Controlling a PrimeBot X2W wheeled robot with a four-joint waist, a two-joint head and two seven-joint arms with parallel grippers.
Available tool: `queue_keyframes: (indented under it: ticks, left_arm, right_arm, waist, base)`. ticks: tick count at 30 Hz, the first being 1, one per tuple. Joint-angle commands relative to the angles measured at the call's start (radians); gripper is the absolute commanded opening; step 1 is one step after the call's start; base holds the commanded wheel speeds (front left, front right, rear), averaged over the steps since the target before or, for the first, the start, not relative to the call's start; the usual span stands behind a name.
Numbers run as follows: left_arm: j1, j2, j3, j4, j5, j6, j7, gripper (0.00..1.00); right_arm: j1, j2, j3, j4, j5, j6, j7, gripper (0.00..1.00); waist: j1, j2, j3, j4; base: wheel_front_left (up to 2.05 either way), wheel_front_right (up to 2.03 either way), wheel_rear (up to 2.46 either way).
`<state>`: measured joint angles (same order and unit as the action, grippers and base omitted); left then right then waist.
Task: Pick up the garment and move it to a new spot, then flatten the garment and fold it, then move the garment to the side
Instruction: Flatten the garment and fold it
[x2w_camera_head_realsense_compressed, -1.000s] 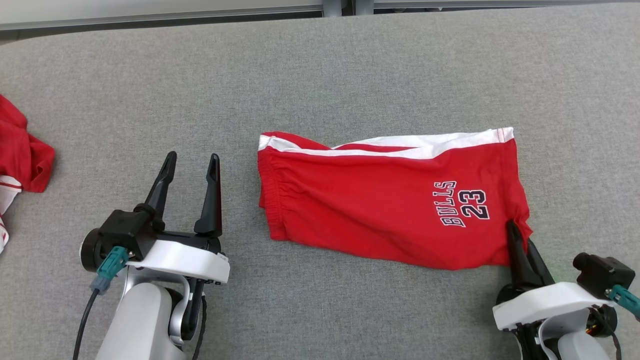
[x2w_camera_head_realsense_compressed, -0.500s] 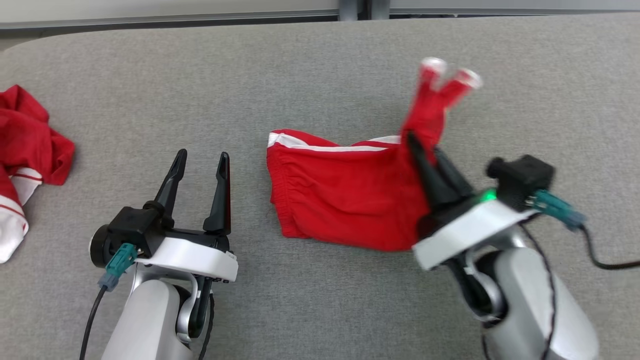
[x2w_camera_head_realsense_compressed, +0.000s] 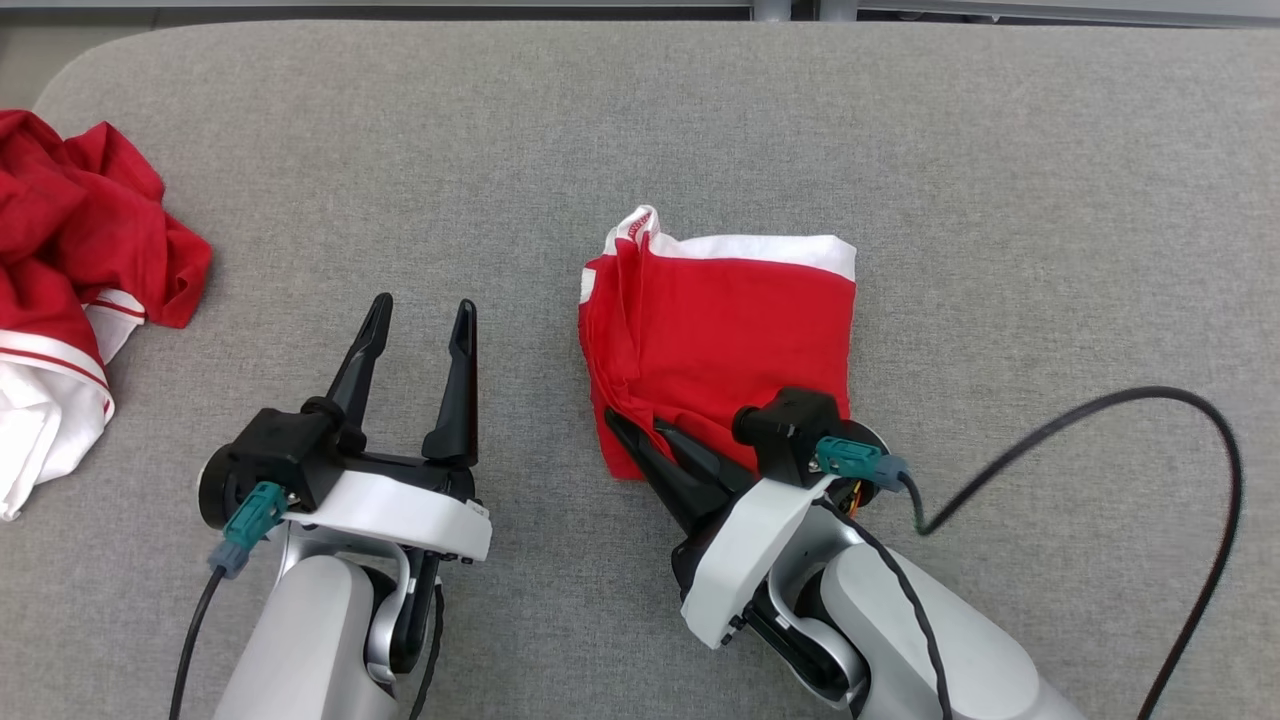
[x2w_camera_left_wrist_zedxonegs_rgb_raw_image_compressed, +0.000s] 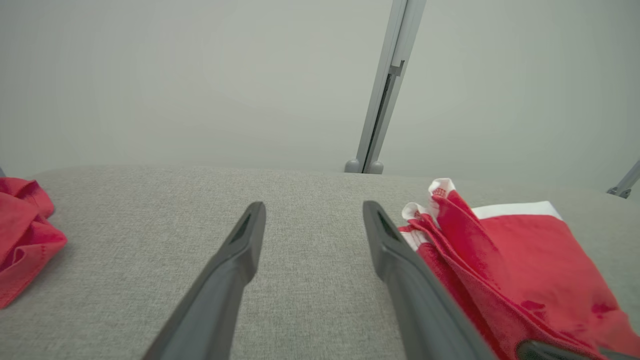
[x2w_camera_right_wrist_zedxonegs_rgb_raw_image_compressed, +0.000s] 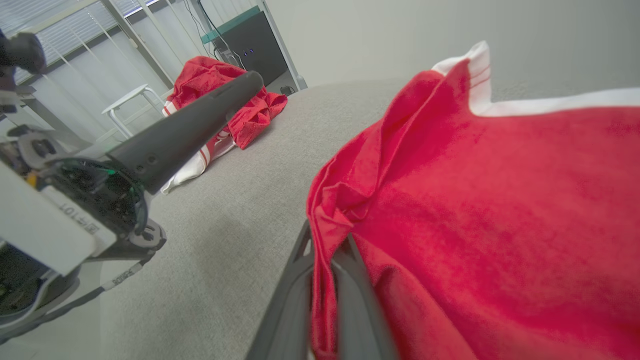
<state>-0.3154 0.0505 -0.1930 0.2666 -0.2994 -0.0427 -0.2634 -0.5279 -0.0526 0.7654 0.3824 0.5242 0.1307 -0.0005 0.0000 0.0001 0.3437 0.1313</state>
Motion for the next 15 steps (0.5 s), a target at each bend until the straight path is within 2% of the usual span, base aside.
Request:
queue_keyframes:
  ticks: [1,3,4,5,6,15]
  left_arm:
    - [-0.008,0.002,0.001,-0.001,-0.003,0.006,-0.002,1.00]
    - [-0.012,0.002,-0.004,-0.001,0.007,0.008,-0.002,1.00]
    - [-0.013,0.002,-0.004,-0.001,0.008,0.008,-0.002,1.00]
    - [-0.015,0.002,-0.005,-0.001,0.007,0.008,-0.002,1.00]
    - [-0.018,0.002,-0.007,-0.002,0.005,0.009,-0.002,1.00]
    - [0.000,0.002,-0.007,-0.003,0.009,0.014,-0.002,1.00]
  right_arm:
    - [-0.014,-0.004,0.008,0.016,0.001,0.000,-0.006,0.00]
    - [-0.024,-0.006,0.023,0.042,0.005,0.000,-0.014,0.00]
    - [-0.029,-0.010,0.033,0.055,0.004,0.000,-0.014,0.28]
    - [-0.032,-0.012,0.041,0.064,0.005,0.000,-0.018,0.78]
    - [-0.040,-0.015,0.051,0.074,0.008,0.000,-0.038,1.00]
    - [-0.026,-0.054,0.066,-0.011,0.018,0.000,-0.182,1.00]
  waist:
    - [0.0000,-0.0001,0.002,0.000]
    - [0.0000,-0.0001,0.005,0.001]
    - [0.0000,-0.0001,0.005,0.000]
    - [0.0000,-0.0001,0.006,0.000]
    - [0.0000,-0.0001,0.005,-0.001]
    - [0.0000,-0.0001,-0.011,-0.022]
  base:
    - [0.00,0.00,0.00]
    - [0.00,0.00,0.00]
    - [0.00,0.00,0.00]
    - [0.00,0.00,0.00]
    - [0.00,0.00,0.00]
    - [0.00,0.00,0.00]
